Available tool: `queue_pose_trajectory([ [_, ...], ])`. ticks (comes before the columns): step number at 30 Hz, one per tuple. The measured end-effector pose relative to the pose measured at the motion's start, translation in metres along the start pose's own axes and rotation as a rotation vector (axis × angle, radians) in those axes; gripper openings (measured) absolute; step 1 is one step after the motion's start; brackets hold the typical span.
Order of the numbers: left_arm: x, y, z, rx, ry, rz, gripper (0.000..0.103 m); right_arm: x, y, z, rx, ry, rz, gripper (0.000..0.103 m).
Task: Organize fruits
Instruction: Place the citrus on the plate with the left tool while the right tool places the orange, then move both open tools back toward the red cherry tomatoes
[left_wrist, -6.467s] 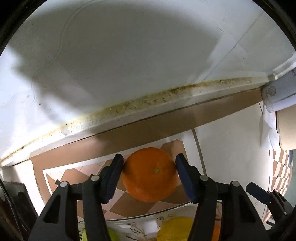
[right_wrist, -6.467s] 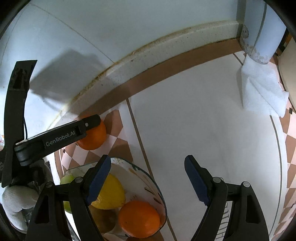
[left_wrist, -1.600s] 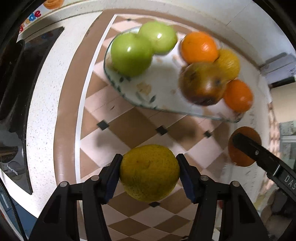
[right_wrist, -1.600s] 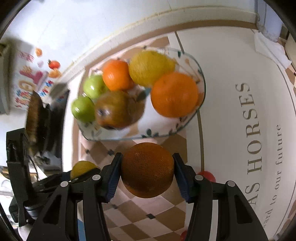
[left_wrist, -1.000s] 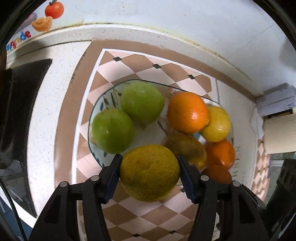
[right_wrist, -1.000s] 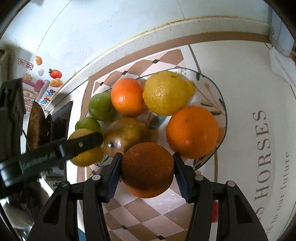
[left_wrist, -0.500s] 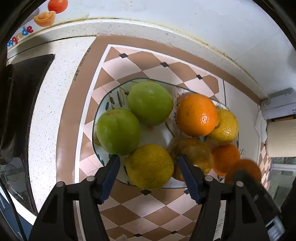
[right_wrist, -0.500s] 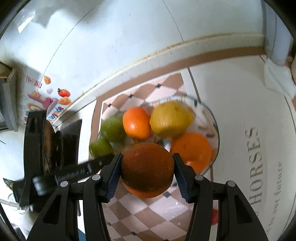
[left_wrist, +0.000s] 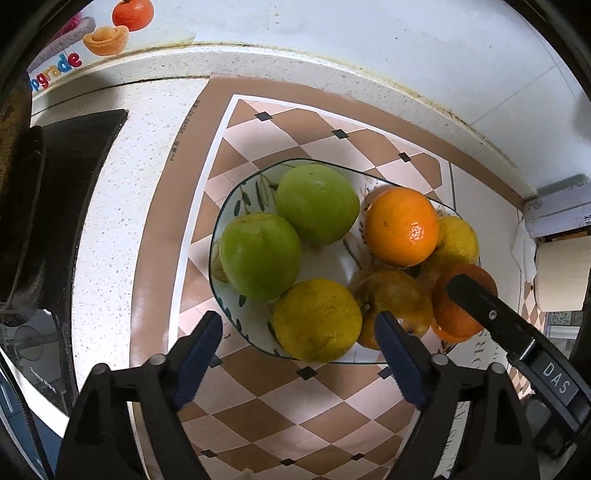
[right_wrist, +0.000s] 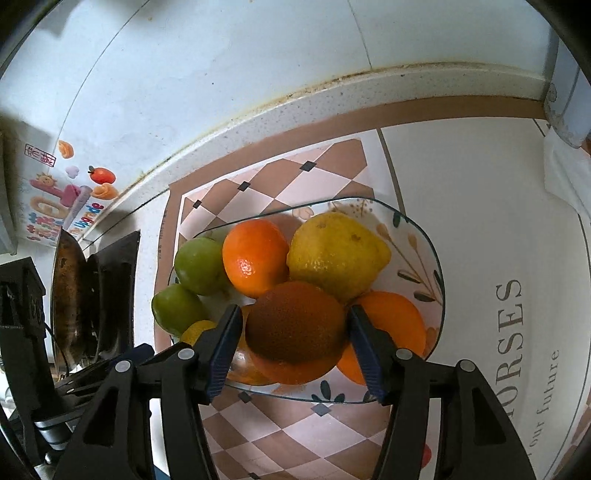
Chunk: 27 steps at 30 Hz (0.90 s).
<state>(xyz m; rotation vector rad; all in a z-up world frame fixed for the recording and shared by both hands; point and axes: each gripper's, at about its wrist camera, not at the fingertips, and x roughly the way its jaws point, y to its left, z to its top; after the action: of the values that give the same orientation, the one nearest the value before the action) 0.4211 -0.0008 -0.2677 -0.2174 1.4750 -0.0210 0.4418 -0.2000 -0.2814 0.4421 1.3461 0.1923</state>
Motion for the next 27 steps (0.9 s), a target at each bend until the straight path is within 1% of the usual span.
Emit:
queue_pose_trajectory([
  [2, 0.0, 0.001, -0.001, 0.002, -0.001, 0.002, 0.084, 0.0, 0.002, 0.0, -0.004, -0.002, -0.006, 0.062],
  [4, -0.001, 0.001, -0.002, 0.002, -0.002, 0.004, 0.084, -0.001, 0.001, -0.001, -0.002, -0.001, -0.005, 0.067],
  [6, -0.002, 0.0, -0.003, 0.005, -0.007, 0.01, 0.084, -0.004, 0.0, -0.001, 0.003, -0.009, -0.007, 0.081],
  [8, -0.004, 0.0, -0.005, 0.017, -0.016, 0.022, 0.085, -0.011, -0.001, -0.001, 0.004, -0.026, -0.018, 0.085],
  [10, -0.007, -0.002, -0.006, 0.035, -0.026, 0.043, 0.088, -0.02, -0.001, -0.002, -0.001, -0.038, -0.034, 0.087],
  [11, -0.009, -0.003, -0.007, 0.043, -0.033, 0.05, 0.088, -0.025, 0.0, -0.003, -0.011, -0.045, -0.05, 0.092],
  [12, -0.011, -0.004, -0.008, 0.054, -0.041, 0.058, 0.088, -0.03, 0.001, -0.006, -0.027, -0.055, -0.076, 0.095],
  [15, -0.019, -0.005, -0.014, 0.073, -0.056, 0.06, 0.088, -0.047, 0.005, -0.016, -0.076, -0.088, -0.157, 0.095],
  [18, -0.028, -0.006, -0.026, 0.099, -0.078, 0.065, 0.088, -0.064, 0.007, -0.033, -0.122, -0.119, -0.248, 0.095],
  [22, -0.039, -0.008, -0.046, 0.139, -0.104, 0.088, 0.088, -0.078, 0.005, -0.054, -0.141, -0.123, -0.298, 0.095],
  [25, -0.049, -0.01, -0.064, 0.168, -0.129, 0.099, 0.088, -0.088, 0.006, -0.07, -0.149, -0.127, -0.305, 0.095],
  [27, -0.058, -0.01, -0.074, 0.172, -0.145, 0.088, 0.088, -0.096, 0.009, -0.081, -0.16, -0.137, -0.308, 0.095],
])
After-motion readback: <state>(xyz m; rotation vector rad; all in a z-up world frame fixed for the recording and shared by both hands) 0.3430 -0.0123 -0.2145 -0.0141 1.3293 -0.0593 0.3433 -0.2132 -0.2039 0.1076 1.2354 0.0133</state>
